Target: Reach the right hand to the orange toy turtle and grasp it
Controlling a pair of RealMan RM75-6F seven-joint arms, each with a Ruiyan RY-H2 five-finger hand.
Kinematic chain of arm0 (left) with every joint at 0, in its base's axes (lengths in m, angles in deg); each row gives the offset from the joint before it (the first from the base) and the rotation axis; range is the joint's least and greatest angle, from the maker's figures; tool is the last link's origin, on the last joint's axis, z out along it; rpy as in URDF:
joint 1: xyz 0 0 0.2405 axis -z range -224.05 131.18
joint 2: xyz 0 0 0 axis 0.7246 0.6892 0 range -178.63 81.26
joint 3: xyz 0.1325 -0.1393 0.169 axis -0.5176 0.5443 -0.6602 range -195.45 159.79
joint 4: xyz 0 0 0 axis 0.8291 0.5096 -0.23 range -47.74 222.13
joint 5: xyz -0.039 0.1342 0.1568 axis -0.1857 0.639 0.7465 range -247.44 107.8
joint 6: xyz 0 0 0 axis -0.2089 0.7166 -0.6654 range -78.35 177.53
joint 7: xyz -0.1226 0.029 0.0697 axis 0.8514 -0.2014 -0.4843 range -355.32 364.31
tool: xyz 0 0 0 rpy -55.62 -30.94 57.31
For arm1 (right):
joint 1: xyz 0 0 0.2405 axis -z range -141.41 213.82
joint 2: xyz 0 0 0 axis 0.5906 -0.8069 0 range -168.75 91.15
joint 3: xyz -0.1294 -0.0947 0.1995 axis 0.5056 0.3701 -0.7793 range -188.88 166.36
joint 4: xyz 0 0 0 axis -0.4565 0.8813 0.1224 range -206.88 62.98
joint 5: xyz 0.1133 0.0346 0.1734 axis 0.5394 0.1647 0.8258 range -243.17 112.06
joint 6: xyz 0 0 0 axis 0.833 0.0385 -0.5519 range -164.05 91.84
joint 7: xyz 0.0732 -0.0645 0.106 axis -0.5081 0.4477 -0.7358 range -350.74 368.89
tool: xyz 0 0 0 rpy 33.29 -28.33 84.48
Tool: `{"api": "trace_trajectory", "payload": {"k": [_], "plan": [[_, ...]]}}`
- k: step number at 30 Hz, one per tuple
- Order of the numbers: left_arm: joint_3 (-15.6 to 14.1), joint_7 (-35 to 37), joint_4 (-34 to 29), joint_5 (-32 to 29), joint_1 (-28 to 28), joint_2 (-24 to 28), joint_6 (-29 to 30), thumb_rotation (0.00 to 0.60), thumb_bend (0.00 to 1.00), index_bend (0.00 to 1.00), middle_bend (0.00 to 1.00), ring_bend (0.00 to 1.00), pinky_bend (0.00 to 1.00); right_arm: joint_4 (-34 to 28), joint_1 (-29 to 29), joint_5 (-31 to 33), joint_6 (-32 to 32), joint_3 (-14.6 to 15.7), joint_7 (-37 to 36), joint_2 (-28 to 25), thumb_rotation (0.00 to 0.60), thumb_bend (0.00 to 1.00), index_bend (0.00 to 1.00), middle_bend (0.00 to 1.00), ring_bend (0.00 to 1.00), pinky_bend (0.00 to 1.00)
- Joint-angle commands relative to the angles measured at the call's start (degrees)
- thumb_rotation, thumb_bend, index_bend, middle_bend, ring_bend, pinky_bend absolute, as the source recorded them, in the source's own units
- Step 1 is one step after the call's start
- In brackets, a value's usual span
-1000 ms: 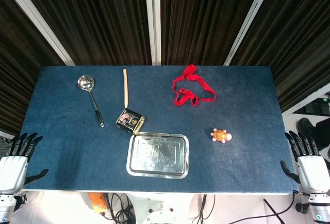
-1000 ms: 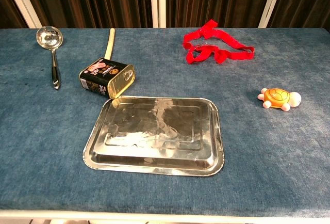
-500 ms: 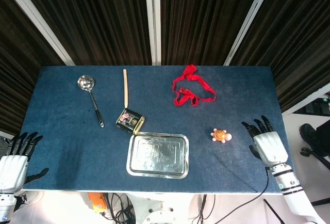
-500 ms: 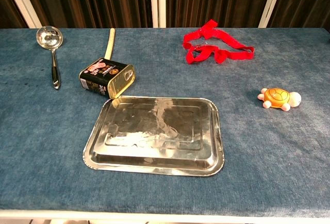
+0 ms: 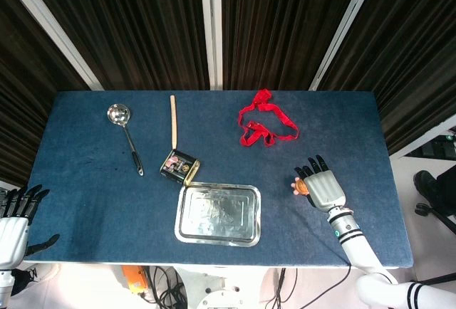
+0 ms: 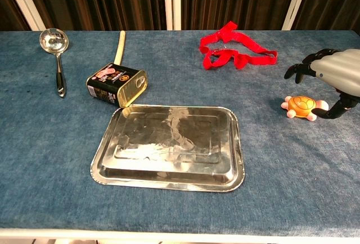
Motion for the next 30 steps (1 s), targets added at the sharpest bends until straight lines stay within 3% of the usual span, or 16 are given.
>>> {"api": "trace_trajectory", "payload": {"k": [1, 13, 17, 22, 25, 30], "plan": [[0.0, 0.3, 0.3, -0.1, 0.0, -0.1, -0.2, 0.600, 0.07, 0.13, 0.07, 0.00, 0.02, 1.3, -0.5, 0.4, -0.4, 0.5, -0.2, 1.1, 0.600, 0.28, 0.27, 0.30, 0.05, 0.00], [-0.1, 1.3, 1.2, -0.5, 0.1, -0.2, -1.0, 0.600, 0.07, 0.13, 0.07, 0.00, 0.02, 5.2, -1.7, 0.7, -1.7, 2.1, -0.7, 4.3, 0.600, 0.33, 0.41, 0.40, 0.11, 0.00], [-0.1, 1.6, 1.5, -0.5, 0.1, -0.3, -1.1, 0.600, 0.07, 0.13, 0.07, 0.00, 0.02, 7.8, -2.1, -0.7, -3.1, 2.5, -1.1, 6.1, 0.600, 0.34, 0.67, 0.58, 0.24, 0.00], [-0.2, 1.8, 1.7, -0.5, 0.1, -0.2, -1.2, 0.600, 0.07, 0.13, 0.07, 0.00, 0.02, 13.0, -2.0, -5.1, -6.7, 3.4, -3.7, 9.3, 0.600, 0.45, 0.96, 0.81, 0.40, 0.00], [-0.2, 1.8, 1.7, -0.5, 0.1, -0.2, -1.2, 0.600, 0.07, 0.13, 0.07, 0.00, 0.02, 15.9, -1.9, -7.2, -7.7, 4.2, -5.1, 10.4, 0.600, 0.50, 1.00, 0.89, 0.44, 0.00], [-0.2, 1.7, 1.6, -0.4, 0.1, -0.2, -1.1, 0.600, 0.07, 0.13, 0.07, 0.00, 0.02, 17.5, -1.5, -8.5, -8.5, 4.6, -7.4, 10.8, 0.600, 0.45, 1.00, 0.89, 0.44, 0.00]]}}
